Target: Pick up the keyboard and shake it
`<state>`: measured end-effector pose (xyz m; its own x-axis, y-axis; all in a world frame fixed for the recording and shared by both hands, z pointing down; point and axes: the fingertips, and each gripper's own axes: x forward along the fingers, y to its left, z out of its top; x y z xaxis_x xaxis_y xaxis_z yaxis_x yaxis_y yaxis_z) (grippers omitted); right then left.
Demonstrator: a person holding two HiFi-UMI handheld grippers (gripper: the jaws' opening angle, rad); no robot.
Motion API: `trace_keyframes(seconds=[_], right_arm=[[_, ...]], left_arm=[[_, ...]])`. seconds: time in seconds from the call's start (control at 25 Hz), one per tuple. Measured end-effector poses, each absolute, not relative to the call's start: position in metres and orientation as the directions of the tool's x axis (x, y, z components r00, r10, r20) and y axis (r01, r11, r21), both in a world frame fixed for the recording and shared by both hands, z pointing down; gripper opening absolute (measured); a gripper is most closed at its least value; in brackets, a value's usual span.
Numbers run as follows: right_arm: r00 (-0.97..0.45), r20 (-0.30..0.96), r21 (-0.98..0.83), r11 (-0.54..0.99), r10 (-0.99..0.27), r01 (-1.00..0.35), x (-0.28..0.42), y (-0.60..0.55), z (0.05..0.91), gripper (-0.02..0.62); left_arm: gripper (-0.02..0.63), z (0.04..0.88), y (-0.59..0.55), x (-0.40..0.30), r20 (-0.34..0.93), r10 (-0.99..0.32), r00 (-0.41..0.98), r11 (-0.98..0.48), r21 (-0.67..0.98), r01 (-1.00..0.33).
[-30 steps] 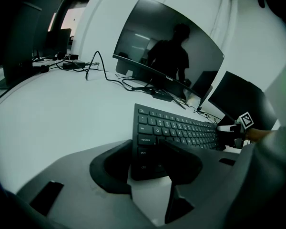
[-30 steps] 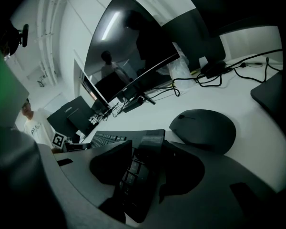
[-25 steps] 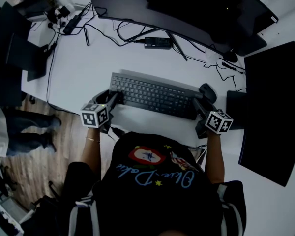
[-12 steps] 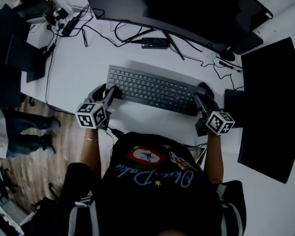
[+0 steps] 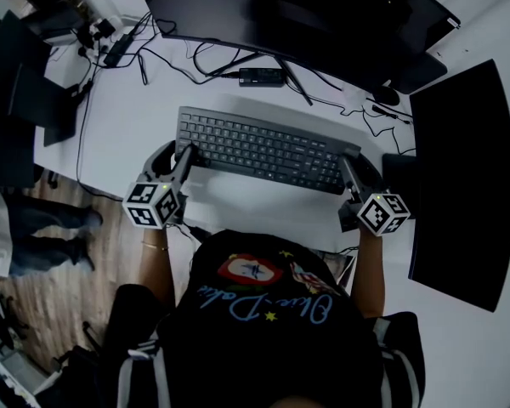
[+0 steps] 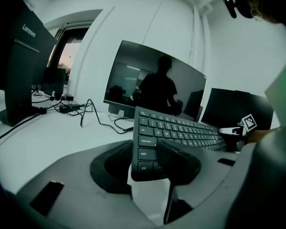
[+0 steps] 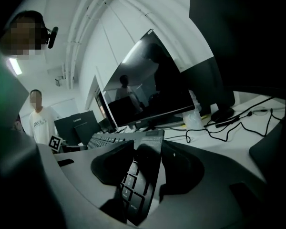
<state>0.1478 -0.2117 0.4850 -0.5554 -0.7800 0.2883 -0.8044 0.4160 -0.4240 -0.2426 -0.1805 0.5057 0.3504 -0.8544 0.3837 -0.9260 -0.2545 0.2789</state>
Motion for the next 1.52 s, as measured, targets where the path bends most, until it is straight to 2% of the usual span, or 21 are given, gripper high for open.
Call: trace_keyframes(seconds=[0.68, 1.52], right_arm=[[-0.541, 0.043, -0.281, 0.509, -0.840, -0.813, 0.146, -0.212, 0.382, 0.164], [-0.573, -0.177, -0.068, 0.591, -0.800, -0.804, 0.129, -0.189, 0.293, 0.153]], left_arm=[[0.146, 0.419, -0.185, -0.245, 0.150, -0.938, 0.314, -0.277, 0.223, -0.935], [0.147, 0.391, -0.184, -0.253, 0.006, -0.962, 0.274, -0.263, 0.269, -0.927]])
